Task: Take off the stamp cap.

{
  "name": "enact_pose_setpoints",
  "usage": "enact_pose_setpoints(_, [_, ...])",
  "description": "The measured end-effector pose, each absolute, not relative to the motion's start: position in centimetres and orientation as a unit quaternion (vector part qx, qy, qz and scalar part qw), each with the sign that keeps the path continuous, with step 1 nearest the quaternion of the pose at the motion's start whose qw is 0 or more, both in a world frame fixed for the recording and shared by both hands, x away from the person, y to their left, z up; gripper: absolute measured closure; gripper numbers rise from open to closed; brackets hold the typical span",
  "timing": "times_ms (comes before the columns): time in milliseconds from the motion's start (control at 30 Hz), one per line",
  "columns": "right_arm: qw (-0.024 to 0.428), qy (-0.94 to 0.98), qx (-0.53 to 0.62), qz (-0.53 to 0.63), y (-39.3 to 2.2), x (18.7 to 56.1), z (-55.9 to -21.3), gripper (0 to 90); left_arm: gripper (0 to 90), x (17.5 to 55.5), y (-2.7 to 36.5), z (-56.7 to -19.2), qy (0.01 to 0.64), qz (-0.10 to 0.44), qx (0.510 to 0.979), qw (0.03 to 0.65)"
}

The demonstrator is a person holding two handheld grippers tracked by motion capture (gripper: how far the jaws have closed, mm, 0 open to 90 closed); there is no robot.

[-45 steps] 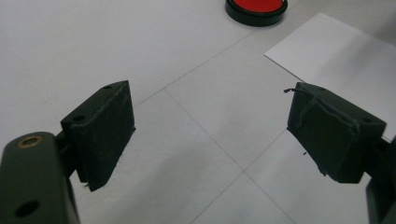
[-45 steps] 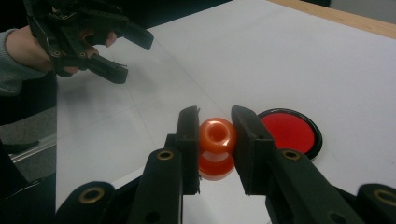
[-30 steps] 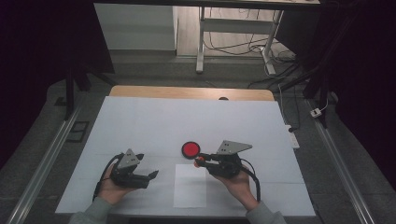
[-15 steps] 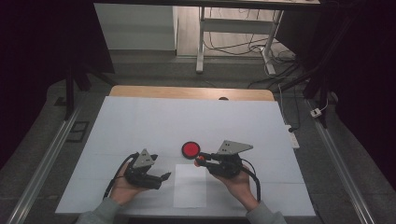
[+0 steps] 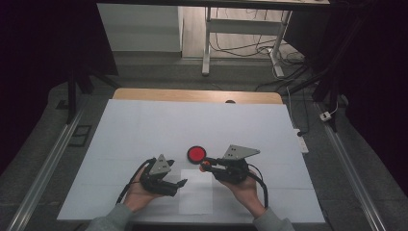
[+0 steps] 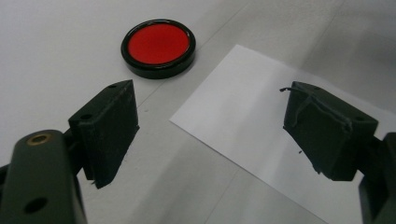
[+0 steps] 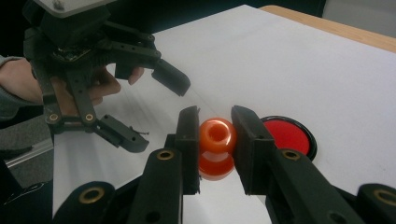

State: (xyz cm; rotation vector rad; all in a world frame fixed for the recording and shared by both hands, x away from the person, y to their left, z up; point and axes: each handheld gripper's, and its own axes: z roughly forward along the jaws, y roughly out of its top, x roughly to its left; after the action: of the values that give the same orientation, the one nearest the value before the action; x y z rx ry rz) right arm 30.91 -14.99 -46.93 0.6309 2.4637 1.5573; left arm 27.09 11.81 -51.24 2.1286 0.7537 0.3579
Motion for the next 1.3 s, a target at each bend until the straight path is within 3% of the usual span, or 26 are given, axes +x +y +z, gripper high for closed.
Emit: enact_pose_setpoints(1300, [0.084,0.825,0.209,0.519,-14.7,30.8,-47.1,72.6,21.7,28.1,7.6,-50.5,0.266,0.142,0.851,0.430])
